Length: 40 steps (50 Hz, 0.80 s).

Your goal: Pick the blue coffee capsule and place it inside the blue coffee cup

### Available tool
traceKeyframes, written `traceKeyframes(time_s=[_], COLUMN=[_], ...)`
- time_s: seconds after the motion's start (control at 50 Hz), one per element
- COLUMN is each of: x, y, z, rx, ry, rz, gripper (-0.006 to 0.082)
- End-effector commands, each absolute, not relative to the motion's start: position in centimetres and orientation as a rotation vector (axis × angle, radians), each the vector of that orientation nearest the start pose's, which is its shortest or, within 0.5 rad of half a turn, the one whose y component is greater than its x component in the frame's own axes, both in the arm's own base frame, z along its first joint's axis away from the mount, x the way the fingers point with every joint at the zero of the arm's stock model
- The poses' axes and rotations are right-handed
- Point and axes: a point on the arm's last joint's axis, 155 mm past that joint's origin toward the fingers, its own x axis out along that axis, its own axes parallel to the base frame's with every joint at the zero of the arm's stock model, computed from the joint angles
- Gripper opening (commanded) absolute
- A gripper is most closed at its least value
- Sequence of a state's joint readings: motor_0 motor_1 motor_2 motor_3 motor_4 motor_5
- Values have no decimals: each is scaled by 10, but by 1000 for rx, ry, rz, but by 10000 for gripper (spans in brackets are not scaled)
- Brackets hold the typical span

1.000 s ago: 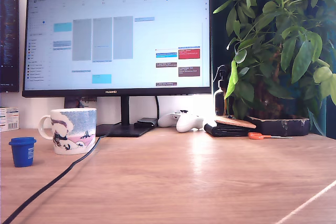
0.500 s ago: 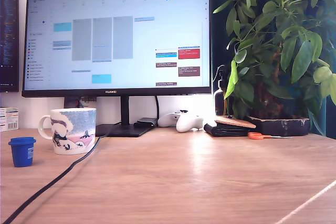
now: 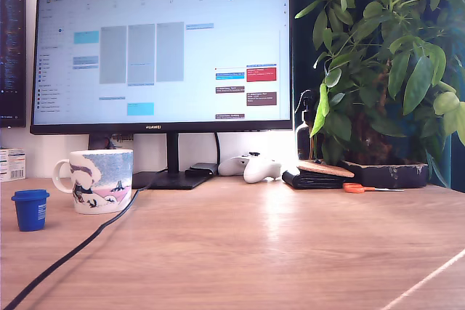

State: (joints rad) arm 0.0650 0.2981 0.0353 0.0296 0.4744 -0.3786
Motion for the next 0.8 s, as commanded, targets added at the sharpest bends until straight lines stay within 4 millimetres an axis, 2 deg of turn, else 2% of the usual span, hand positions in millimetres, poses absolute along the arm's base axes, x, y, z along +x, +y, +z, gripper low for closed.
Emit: traceKeyframes(time_s=[0.0, 0.1, 0.12, 0.16, 0.36, 0.58, 0.78], x=[251, 255, 255, 256, 261, 274, 283], y=[-71, -77, -78, -81, -84, -80, -78], z=[119, 116, 115, 112, 90, 87, 76], rx=[-394, -319, -305, -281, -138, -97, -48], ry=[306, 306, 308, 317, 366, 349, 362], rz=[-380, -408, -417, -426, -427, -398, -390], gripper=[184, 545, 603, 655, 657, 657, 657])
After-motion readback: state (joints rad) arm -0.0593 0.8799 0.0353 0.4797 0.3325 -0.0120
